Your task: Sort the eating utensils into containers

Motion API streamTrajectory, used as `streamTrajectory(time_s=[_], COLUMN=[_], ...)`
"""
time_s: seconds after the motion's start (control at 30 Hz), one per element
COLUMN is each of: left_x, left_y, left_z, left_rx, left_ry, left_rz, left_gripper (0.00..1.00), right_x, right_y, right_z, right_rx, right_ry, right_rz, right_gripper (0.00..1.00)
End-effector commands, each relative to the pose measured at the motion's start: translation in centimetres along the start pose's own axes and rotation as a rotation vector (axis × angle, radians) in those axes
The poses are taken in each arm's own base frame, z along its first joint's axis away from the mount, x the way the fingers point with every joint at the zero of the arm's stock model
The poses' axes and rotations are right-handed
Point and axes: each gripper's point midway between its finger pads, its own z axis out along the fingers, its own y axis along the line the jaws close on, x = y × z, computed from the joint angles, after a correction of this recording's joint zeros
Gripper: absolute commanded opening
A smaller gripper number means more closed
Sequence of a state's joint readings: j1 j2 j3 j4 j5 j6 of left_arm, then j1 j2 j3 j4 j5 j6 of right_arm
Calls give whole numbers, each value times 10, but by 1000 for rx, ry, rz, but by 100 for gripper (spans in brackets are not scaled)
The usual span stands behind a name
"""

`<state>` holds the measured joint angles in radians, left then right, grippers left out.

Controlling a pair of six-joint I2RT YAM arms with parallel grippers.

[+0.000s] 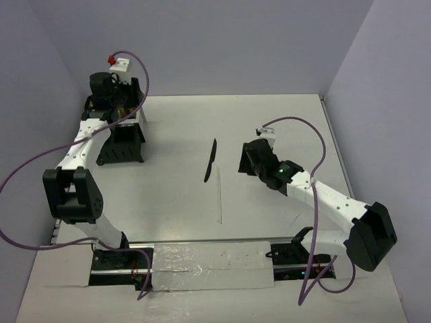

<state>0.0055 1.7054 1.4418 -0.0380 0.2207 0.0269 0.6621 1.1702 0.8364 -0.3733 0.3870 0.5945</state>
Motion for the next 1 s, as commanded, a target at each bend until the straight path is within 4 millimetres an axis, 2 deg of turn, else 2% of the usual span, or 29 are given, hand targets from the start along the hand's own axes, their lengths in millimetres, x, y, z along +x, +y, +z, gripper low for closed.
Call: streamTrajectory(time_s=[0.0, 0.03, 0.07, 0.2, 0.23, 0.27, 0.3, 0.33, 0.37, 0.43, 0.47, 0.5, 0.6, 0.67, 0.77, 0.83, 0.9, 0.97], left_x=[-12, 0, 6, 44, 59, 72, 81, 103, 116, 147, 158, 173, 197, 200, 217, 236, 259, 266], left_y=[-73, -86, -112, -167, -179, -202, -213, -224, -249, -267, -284, -292, -309, -328, -352, -360, -354, -352], left_z=[-43, -54, -60, -90, -98, -107, -112, -119, -129, -134, -142, -143, -142, -145, -149, -151, -151, -145], left_rx=[114, 136, 186, 320, 338, 388, 409, 435, 492, 515, 551, 567, 569, 605, 652, 660, 632, 607], left_ry=[109, 173, 203, 333, 378, 410, 430, 478, 498, 570, 597, 641, 706, 720, 745, 766, 805, 806], left_rz=[39, 45, 64, 58, 28, 46, 57, 79, 123, 165, 185, 194, 206, 197, 222, 252, 278, 282], left_gripper=[58, 58, 58, 58, 58, 58, 58, 58, 59, 59, 59, 59, 59, 60, 61, 61, 61, 60], right_x=[-27, -26, -27, -17, -16, -14, -9, -10, -5, -4, 0, 3, 3, 10, 14, 14, 13, 15], right_y=[29, 31, 34, 36, 36, 34, 30, 29, 24, 20, 16, 13, 6, -1, -9, -12, -17, -20], right_z=[0, 1, 1, 2, 1, 0, 0, -4, -4, -10, -11, -12, -20, -21, -26, -31, -35, -36], right_rx=[-92, -100, -110, -124, -124, -119, -106, -107, -97, -94, -84, -75, -68, -53, -33, -32, -25, -17], right_ry=[-38, -33, -31, 6, 12, 18, 33, 25, 30, 25, 27, 31, 17, 21, 16, 6, -6, -8], right_rz=[15, 18, 25, 40, 51, 56, 59, 79, 88, 116, 121, 125, 167, 177, 202, 219, 226, 224], right_gripper=[60, 60, 60, 60, 60, 60, 60, 60, 60, 60, 60, 60, 60, 59, 59, 59, 59, 59])
